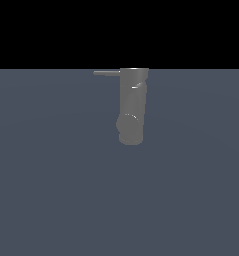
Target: Turn on the faucet by rotating a designated handle.
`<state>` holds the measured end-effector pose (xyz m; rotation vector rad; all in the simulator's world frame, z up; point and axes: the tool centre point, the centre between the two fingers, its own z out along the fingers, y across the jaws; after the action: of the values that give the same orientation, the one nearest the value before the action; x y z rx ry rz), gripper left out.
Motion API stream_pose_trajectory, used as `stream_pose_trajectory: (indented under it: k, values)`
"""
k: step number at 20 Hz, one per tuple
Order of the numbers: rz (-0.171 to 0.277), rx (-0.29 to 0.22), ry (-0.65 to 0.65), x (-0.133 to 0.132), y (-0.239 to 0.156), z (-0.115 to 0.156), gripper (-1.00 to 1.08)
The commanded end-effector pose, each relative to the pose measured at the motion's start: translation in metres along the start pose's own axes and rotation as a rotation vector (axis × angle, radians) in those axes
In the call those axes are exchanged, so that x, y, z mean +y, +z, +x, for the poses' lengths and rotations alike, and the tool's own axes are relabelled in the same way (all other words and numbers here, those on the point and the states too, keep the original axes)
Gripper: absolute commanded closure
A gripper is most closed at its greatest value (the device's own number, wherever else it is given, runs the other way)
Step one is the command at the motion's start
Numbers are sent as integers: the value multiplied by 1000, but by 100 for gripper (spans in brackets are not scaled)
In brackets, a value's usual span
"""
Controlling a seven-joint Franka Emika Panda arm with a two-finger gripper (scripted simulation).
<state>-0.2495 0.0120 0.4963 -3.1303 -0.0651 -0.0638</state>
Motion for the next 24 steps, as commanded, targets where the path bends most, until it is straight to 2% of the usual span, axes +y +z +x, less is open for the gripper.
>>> stream_pose_trajectory:
  k: [1, 10, 16, 24]
  values:
    - [0, 0, 0, 0, 0, 0, 108]
    - [29, -15, 35, 13, 3, 3, 108]
    - [31, -15, 40, 13, 3, 4, 108]
    - [56, -21, 110, 12, 3, 22, 108]
